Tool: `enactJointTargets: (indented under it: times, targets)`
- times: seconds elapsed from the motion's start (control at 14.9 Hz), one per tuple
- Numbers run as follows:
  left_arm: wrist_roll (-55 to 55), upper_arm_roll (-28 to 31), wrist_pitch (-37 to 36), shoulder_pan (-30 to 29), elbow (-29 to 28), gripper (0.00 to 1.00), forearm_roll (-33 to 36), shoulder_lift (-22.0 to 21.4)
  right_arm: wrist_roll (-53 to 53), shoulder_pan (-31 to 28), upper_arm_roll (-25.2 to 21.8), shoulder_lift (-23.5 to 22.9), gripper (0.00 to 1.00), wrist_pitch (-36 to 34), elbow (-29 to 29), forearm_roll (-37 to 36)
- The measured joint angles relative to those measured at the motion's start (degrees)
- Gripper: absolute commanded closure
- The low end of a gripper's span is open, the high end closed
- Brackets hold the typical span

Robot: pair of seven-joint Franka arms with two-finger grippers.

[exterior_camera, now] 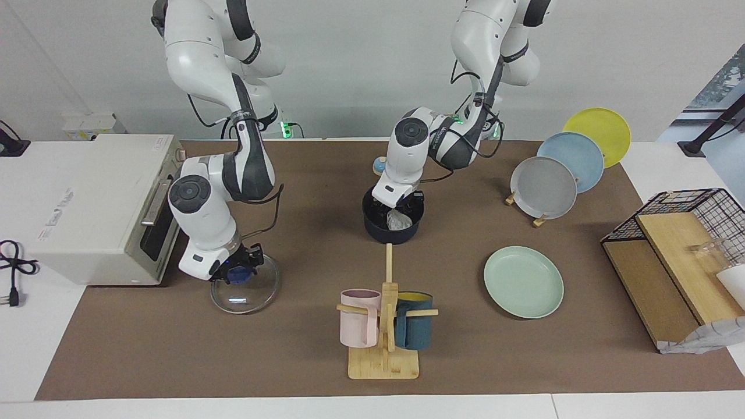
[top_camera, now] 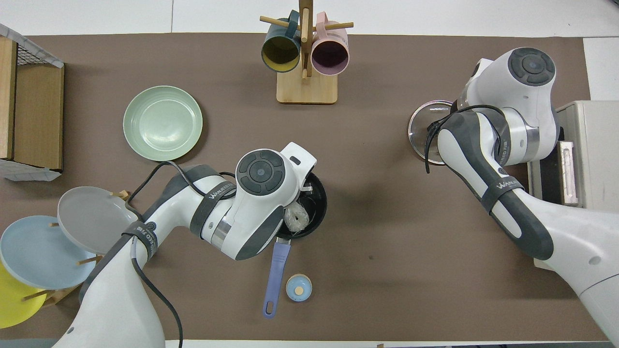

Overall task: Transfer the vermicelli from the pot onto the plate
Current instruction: 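Grasp the vermicelli in the pot with the left gripper, then carry the vermicelli to the green plate while the right gripper lowers the lid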

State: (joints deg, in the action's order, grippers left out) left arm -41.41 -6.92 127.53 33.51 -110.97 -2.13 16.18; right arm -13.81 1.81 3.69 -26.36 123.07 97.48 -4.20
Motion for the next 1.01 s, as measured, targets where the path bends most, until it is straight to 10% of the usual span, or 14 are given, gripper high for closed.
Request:
enactJointTargets:
  times: [0.54,1.01]
  targets:
    - [0.89,0.79,-19.19,-3.70,12.36,1.00,0.00,-6.15,0.43,0.06,0.12,6.96,0.00,-5.02,-0.48,0.09]
    - [24.32,1.54,-23.27,-25.68,19.74,1.00,-3.61,-5.82,5.35,0.09,0.52,18.67,0.00,-20.77,-0.87,0.11]
